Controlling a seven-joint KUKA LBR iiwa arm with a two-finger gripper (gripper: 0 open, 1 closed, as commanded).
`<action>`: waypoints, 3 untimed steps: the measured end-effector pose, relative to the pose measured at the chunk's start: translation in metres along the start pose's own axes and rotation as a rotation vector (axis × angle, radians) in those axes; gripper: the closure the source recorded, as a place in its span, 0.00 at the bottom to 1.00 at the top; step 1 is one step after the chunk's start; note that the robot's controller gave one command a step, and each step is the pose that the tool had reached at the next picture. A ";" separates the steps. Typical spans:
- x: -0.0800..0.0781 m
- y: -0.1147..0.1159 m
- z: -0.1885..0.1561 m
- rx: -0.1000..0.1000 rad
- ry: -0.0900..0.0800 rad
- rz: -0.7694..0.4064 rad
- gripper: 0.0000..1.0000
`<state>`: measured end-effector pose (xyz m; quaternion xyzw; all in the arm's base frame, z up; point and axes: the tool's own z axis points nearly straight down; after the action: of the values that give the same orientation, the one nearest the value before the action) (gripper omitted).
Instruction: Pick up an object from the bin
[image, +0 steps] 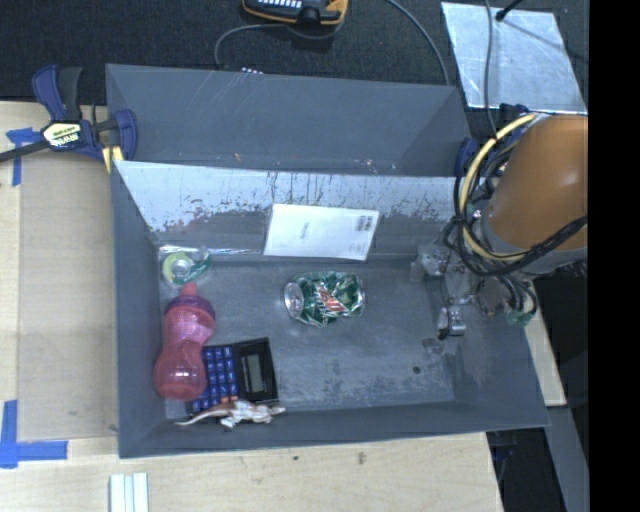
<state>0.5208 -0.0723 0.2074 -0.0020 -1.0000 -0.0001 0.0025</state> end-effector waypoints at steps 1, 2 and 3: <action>-0.002 0.000 -0.004 0.001 -0.009 -0.003 0.00; -0.029 0.033 0.060 0.001 -0.012 0.007 0.00; -0.039 0.075 0.059 0.000 -0.004 0.092 0.00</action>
Offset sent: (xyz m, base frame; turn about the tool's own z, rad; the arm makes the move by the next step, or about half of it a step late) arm 0.0552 0.0708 -0.1374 0.0152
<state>0.5593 0.0029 0.1482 -0.0480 -0.9988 0.0001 0.0003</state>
